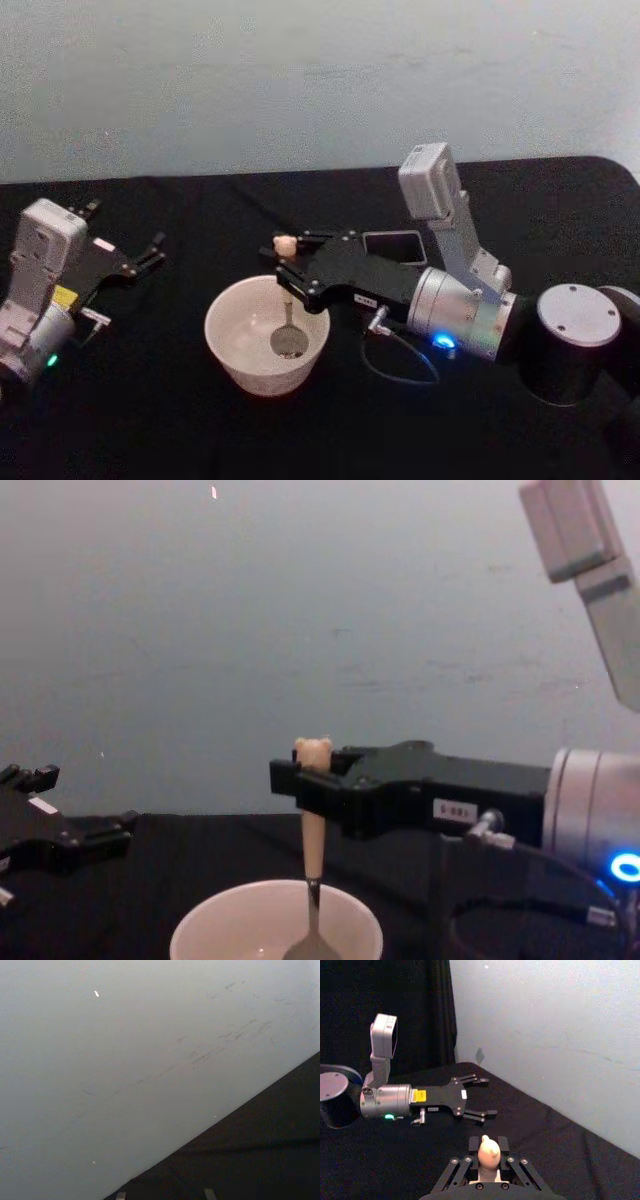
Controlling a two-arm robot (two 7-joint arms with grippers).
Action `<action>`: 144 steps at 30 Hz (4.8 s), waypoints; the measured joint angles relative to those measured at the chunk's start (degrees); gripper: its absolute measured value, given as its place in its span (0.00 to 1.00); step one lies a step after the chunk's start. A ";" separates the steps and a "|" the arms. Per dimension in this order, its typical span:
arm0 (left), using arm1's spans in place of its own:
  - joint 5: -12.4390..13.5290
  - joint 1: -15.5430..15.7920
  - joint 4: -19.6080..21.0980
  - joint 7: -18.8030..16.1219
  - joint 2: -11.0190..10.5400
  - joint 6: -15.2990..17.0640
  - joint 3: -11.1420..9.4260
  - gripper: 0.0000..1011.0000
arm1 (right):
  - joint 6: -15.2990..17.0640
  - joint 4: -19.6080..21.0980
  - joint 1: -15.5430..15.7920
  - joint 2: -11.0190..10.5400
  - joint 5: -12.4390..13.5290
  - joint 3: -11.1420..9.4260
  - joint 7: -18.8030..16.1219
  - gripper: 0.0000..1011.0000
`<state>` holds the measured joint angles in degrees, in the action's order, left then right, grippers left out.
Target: Pick up the stirring spoon with one hand, stir inside the cup, then place it back in its original position.
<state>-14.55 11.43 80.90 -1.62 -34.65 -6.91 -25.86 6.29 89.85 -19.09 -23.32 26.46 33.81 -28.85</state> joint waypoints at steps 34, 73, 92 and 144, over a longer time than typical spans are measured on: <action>0.00 0.00 0.00 0.00 0.00 0.00 0.00 0.99 | -0.86 -7.32 -3.08 4.85 -3.81 3.37 -1.98 0.21; 0.00 0.00 0.00 0.00 0.00 0.00 0.00 0.99 | -0.61 -10.91 -4.27 5.52 -5.10 -0.86 -0.71 0.21; 0.00 0.00 0.00 0.00 0.00 0.00 0.00 0.99 | 0.01 -4.35 -1.42 2.59 -2.55 0.93 -3.69 0.21; 0.00 0.00 0.00 0.00 0.00 0.00 0.00 0.99 | -0.09 -12.46 -5.82 5.75 -4.72 0.09 -2.36 0.21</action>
<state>-14.55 11.43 80.90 -1.62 -34.64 -6.91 -25.86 6.20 77.38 -24.91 -17.57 21.74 33.90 -31.21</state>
